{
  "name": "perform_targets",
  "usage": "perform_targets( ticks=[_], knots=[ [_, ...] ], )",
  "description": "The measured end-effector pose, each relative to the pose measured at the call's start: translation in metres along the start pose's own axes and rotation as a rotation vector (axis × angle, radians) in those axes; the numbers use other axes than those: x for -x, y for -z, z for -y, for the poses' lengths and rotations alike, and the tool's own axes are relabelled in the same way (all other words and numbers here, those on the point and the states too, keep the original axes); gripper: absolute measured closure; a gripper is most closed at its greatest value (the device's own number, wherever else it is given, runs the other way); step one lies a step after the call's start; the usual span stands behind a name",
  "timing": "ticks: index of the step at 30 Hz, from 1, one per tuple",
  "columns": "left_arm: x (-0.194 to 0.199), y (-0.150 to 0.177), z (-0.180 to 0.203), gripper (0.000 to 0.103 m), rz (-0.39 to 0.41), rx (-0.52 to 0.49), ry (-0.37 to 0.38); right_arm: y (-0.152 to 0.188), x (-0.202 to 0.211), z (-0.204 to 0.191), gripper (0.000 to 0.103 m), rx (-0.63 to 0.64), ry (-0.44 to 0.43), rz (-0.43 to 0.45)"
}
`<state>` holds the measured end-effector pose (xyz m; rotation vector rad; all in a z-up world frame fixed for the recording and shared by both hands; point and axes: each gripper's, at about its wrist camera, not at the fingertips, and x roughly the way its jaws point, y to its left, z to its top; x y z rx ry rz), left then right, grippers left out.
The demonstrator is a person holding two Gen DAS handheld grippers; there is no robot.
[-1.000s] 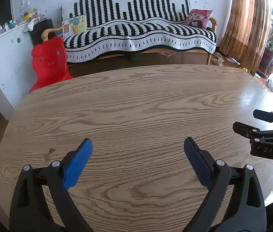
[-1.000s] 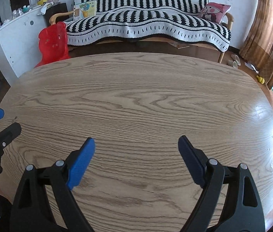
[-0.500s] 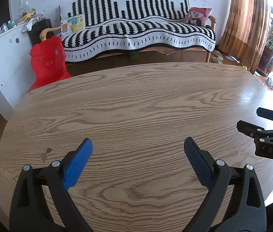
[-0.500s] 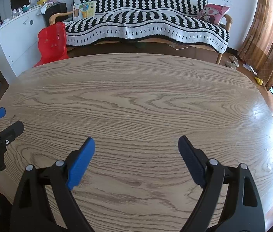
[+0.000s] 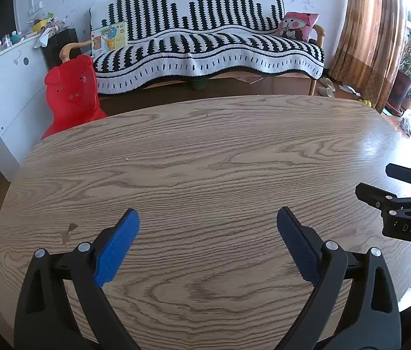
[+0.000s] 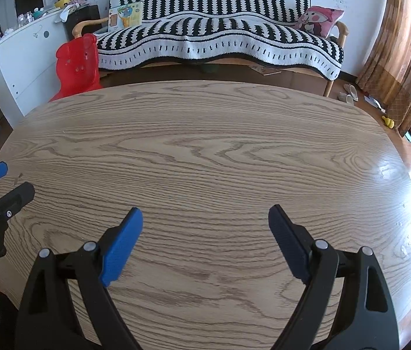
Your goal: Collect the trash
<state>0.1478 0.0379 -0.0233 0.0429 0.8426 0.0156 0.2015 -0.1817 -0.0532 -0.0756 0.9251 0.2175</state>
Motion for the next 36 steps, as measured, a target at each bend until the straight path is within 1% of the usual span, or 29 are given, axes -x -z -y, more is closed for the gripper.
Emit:
perform_targets(
  ticks=[12,20,24,28,31,36],
  knots=[
    [0.0026,0.0019,0.0023,0.011,-0.008,0.005,-0.003,0.0007,-0.0001,0.0009,0.018,0.002,0.000,-0.001],
    [0.0028,0.0037,0.0025,0.007,-0.023,0.028,0.028,0.0009,-0.0001,0.0015,0.018,0.003,0.000,-0.001],
    [0.0062,0.0049,0.0070,0.007,0.001,0.008,0.004,0.0010,-0.0001,0.0013,0.018,0.002,0.001,-0.001],
    [0.0077,0.0045,0.0081,0.007,0.007,0.010,0.010,0.0022,0.0003,0.0036,0.018,0.001,0.001,-0.001],
    [0.0064,0.0043,0.0084,0.007,-0.002,0.014,-0.002,0.0029,0.0005,0.0049,0.018,0.003,0.001,0.000],
    [0.0045,0.0053,0.0075,0.007,-0.020,0.023,0.010,0.0018,0.0004,0.0042,0.018,0.002,0.001,-0.002]
  ],
)
